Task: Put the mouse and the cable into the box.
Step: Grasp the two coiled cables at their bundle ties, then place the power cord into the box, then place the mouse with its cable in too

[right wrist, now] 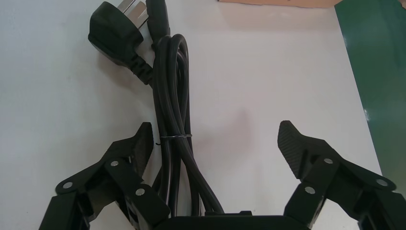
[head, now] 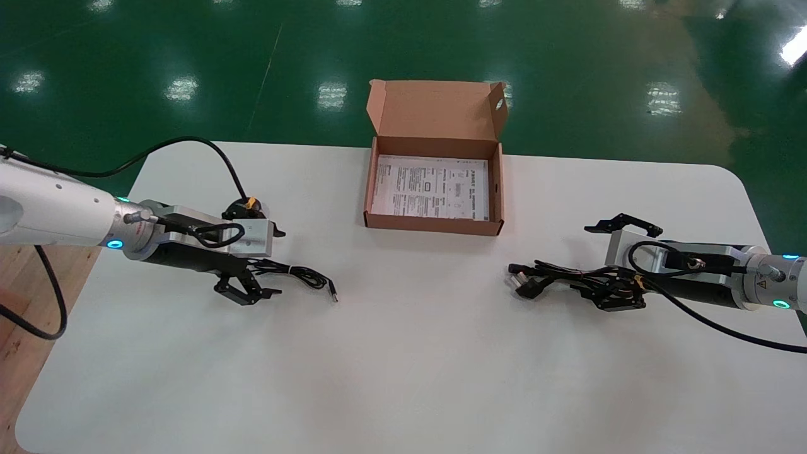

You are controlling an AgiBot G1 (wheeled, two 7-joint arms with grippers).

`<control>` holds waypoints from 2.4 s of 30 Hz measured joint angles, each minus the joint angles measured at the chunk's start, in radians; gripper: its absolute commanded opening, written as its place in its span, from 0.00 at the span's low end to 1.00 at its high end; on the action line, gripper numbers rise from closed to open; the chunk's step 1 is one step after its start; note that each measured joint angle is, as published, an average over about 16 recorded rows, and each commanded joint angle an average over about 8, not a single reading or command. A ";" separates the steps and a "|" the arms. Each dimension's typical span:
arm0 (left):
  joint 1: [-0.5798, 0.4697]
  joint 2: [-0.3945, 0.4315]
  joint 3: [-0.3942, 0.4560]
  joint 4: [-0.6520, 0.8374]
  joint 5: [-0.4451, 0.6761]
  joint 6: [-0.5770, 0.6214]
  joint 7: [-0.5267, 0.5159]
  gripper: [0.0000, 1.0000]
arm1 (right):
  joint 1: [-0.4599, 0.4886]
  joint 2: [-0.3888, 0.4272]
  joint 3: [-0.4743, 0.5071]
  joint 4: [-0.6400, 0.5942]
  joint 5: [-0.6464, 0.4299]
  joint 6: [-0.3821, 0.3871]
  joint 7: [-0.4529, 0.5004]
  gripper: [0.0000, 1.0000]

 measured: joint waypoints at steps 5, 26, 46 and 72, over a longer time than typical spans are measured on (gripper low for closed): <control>0.000 -0.002 0.000 -0.004 -0.001 0.003 -0.002 0.00 | -0.001 0.002 0.000 0.005 0.000 -0.001 0.000 0.00; 0.001 -0.005 -0.001 -0.011 -0.002 0.008 -0.004 0.00 | -0.003 0.006 -0.002 0.013 0.000 -0.004 0.002 0.00; -0.010 -0.018 -0.014 -0.010 -0.020 0.022 -0.014 0.00 | -0.001 0.011 -0.001 0.017 0.002 -0.013 0.001 0.00; -0.409 -0.161 -0.040 -0.343 0.000 -0.042 -0.174 0.00 | 0.122 -0.232 0.064 0.124 0.090 0.175 -0.041 0.00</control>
